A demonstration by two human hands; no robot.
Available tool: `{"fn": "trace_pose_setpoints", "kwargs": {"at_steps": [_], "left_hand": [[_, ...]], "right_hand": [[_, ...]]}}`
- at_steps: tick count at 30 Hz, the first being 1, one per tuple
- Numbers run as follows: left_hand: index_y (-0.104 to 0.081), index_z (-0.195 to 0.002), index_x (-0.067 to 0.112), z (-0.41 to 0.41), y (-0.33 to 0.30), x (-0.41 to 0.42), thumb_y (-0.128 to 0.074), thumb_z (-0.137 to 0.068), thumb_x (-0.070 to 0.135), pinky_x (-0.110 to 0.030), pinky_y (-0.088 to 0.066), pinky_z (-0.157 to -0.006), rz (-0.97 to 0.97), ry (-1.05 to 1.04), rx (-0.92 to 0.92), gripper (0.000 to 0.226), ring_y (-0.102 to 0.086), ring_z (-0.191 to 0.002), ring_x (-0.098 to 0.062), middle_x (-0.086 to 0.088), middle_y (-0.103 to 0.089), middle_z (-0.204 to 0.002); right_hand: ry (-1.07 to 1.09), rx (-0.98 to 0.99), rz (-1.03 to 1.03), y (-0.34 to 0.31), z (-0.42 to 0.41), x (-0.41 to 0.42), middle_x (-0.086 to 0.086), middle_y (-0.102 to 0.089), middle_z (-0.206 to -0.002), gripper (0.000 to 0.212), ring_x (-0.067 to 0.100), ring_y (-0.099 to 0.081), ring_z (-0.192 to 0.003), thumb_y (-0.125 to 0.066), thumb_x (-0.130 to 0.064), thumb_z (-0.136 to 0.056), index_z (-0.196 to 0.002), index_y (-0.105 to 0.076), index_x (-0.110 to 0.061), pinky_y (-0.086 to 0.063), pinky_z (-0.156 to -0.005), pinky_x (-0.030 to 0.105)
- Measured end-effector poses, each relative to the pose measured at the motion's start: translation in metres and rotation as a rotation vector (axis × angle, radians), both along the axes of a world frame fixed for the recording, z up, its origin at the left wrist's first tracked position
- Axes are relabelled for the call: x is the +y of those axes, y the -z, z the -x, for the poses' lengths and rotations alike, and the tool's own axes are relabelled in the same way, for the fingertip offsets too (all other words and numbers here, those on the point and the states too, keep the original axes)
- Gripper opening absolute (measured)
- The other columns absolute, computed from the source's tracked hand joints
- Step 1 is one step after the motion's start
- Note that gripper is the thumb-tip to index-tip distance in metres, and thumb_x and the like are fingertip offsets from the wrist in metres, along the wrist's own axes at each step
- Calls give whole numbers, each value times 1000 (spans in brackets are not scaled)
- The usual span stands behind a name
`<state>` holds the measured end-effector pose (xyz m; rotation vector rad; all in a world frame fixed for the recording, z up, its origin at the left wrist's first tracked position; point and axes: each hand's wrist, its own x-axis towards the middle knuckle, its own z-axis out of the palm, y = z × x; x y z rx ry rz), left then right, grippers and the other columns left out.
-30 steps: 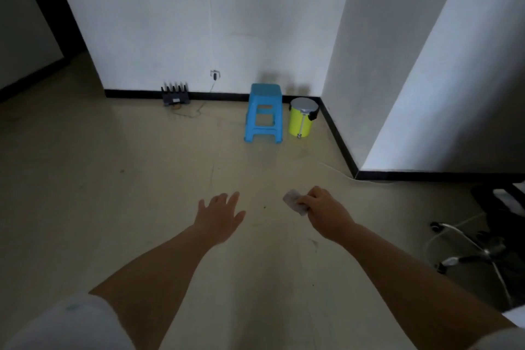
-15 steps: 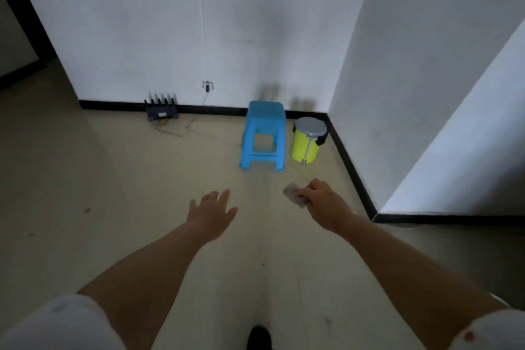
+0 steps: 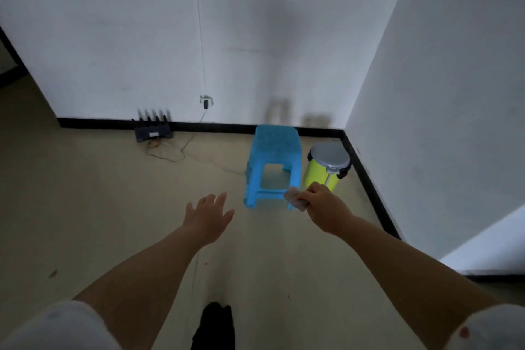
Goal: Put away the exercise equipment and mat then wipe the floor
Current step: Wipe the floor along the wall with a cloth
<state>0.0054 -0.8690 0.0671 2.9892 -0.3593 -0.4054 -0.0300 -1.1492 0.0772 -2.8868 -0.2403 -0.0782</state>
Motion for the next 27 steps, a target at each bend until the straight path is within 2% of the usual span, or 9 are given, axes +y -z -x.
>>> {"fn": "trace_pose_setpoints", "kwargs": {"at_steps": [5, 10, 17, 20, 23, 27], "left_hand": [[-12, -151, 21, -142, -16, -2, -24, -99, 49, -49, -19, -114, -51, 104, -29, 60, -26, -140, -25, -7, -24, -155], [-13, -150, 22, -261, -21, -25, -25, -99, 49, -50, -21, -113, -66, 128, -18, 59, -28, -139, -26, -7, -26, -154], [-14, -150, 21, -370, 22, -111, -28, -99, 48, -49, -18, -114, -41, 242, 47, 60, -27, -140, -25, -6, -26, -153], [-16, -150, 21, -425, 47, -147, -30, -98, 48, -47, -21, -112, -42, 196, 84, 59, -30, -138, -26, -7, -29, -151], [-21, -148, 20, -471, 70, -181, -31, -98, 47, -44, -28, -108, -24, 59, 163, 57, -35, -134, -28, -8, -35, -147], [-17, -150, 20, -517, 111, -231, -31, -98, 46, -43, -30, -108, 22, 4, 252, 59, -34, -134, -27, -8, -32, -149]], "right_hand": [[119, 43, -16, 1, -114, -7, 13, -50, -104, 31, 31, -49, -99, -51, -5, -87, -115, -63, -10, -48, -77, 41], [154, 31, -27, -3, -203, -27, 14, -51, -103, 35, 28, -50, -95, -48, -1, -87, -117, -63, -10, -39, -70, 29], [204, 141, -60, 32, -330, -101, 15, -51, -107, 35, 29, -49, -100, -45, -2, -90, -120, -61, -10, -43, -80, 35], [182, 182, -87, 55, -394, -142, 16, -51, -103, 34, 28, -49, -94, -45, -1, -90, -119, -62, -9, -42, -79, 32], [131, 260, -106, 76, -456, -182, 16, -50, -99, 32, 27, -48, -88, -47, -1, -89, -115, -63, -6, -42, -78, 35], [49, 389, -51, 108, -529, -221, 13, -49, -103, 32, 21, -42, -88, -46, -3, -90, -118, -60, -10, -43, -77, 34]]}}
